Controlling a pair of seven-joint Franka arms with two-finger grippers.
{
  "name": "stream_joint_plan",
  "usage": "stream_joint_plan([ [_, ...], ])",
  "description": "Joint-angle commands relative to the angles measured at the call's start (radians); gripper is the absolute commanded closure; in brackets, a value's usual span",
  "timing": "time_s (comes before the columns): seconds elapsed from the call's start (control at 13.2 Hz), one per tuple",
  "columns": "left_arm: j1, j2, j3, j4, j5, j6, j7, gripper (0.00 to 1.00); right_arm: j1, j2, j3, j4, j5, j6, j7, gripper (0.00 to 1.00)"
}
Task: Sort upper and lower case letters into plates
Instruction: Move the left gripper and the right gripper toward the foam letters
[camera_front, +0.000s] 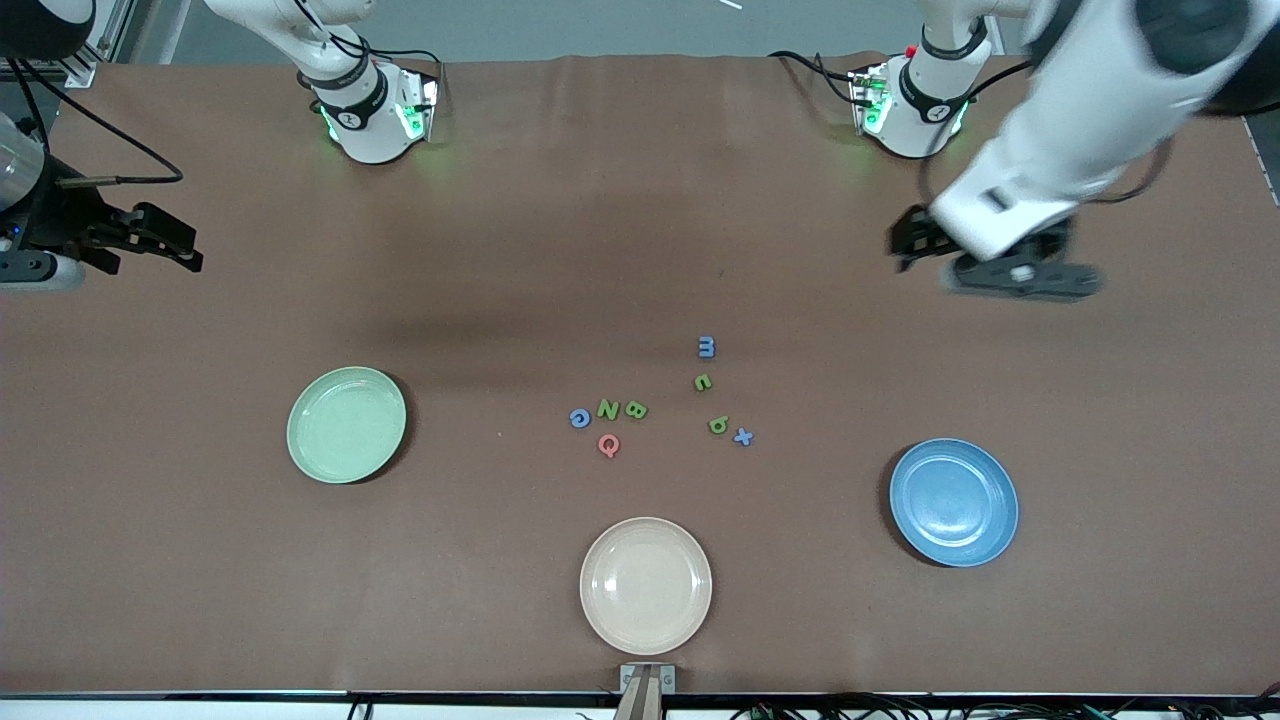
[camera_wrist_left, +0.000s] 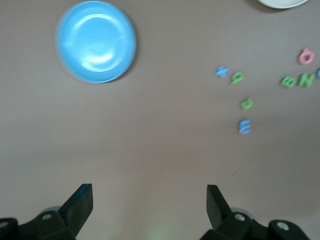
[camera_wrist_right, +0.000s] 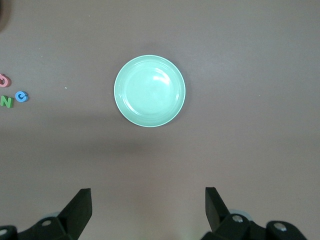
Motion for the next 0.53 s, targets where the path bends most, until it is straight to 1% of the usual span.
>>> stream_joint_plan([
  [0.0,-0.038,0.04,-0.088,-0.126,0.003,0.181,-0.139,0.0,-0.01,0.062,0.005,0.046,-0.013,-0.006,-0.012,0.0],
  [0.08,-0.071,0.08,-0.102,-0.167,0.004,0.27,-0.203,0.0,-0.017,0.09,0.005,0.047,-0.01,0.006,-0.009,0.0],
  [0.15,-0.119,0.129,-0.103,-0.18,0.004,0.337,-0.269,0.0,-0.021,0.145,0.004,0.057,-0.001,0.018,-0.012,0.0],
  [0.23,-0.143,0.193,-0.103,-0.177,0.015,0.371,-0.313,0.0,-0.018,0.188,0.004,0.076,-0.007,0.033,-0.015,0.0],
  [0.3,-0.169,0.236,-0.103,-0.179,0.059,0.42,-0.361,0.0,-0.009,0.253,0.004,0.086,-0.013,0.062,-0.011,0.0],
  [0.38,-0.189,0.279,-0.104,-0.18,0.088,0.453,-0.433,0.0,-0.015,0.297,0.008,0.103,0.003,0.07,-0.011,0.0],
  [0.45,-0.211,0.327,-0.104,-0.179,0.123,0.48,-0.503,0.0,0.009,0.297,0.008,0.1,0.005,0.078,0.006,0.0],
])
